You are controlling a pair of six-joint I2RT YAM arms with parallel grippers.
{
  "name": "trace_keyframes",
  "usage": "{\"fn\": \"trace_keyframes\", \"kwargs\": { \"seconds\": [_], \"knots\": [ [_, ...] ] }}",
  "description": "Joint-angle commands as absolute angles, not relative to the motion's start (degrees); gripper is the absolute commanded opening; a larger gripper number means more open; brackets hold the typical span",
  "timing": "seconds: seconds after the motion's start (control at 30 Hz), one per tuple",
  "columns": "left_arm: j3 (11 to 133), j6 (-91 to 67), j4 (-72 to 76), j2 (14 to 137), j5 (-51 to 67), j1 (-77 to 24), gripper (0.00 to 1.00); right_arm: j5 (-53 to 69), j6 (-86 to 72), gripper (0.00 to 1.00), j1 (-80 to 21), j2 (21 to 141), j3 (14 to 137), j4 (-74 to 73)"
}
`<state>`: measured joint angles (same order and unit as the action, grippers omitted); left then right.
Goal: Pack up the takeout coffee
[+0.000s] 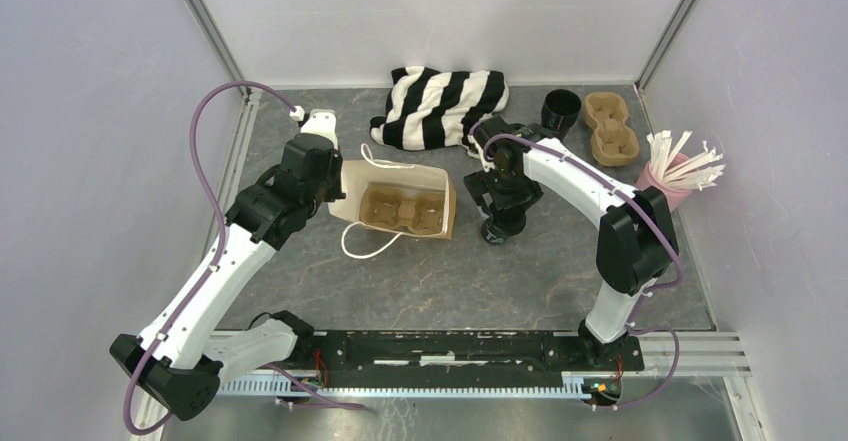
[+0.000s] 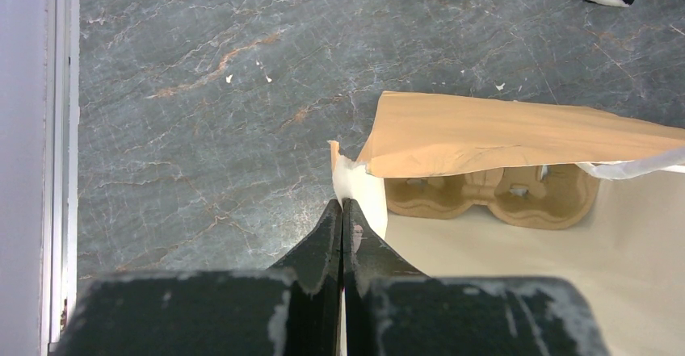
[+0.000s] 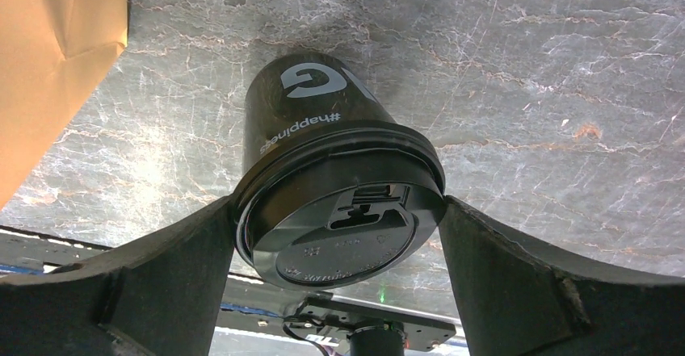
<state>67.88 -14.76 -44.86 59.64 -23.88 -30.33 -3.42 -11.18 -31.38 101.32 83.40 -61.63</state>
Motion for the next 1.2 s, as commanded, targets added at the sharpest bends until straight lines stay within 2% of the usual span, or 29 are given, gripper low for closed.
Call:
{"fn": "trace_keyframes", "kwargs": {
  "seconds": [0.0, 0.27, 0.47, 0.73, 0.93, 1.17],
  "knots": [
    [68.74, -13.02, -44.69, 59.98, -23.93, -30.06, 0.02, -3.06, -10.98, 0.98, -31.46, 99.32, 86.6, -62.22],
    [68.75, -13.08, -44.66, 60.25, -23.56, -30.06, 0.02, -2.94, -11.34, 0.98, -32.56, 99.16, 88.26, -63.27],
    [68.6, -13.1, -44.56, 60.01, -23.46, -30.06, 0.02, -11.17, -10.75, 0.98, -34.5, 101.03, 88.65, -66.01],
    [68.64, -13.13, -44.54, 59.84, -23.38, -30.04, 0.02, -13.03, -10.73, 0.98, -35.52, 100.86, 88.15, -66.04],
    [68.56, -13.18, -44.47, 59.68, -23.31, -30.06, 0.02, -20.77, -10.25, 0.98, -36.84, 100.27, 88.18, -67.32],
    [69.48, -13.51, -44.52, 59.3, -22.07, -30.06, 0.02, -14.59, -10.09, 0.98, -36.16, 97.41, 84.95, -63.44]
  ]
}}
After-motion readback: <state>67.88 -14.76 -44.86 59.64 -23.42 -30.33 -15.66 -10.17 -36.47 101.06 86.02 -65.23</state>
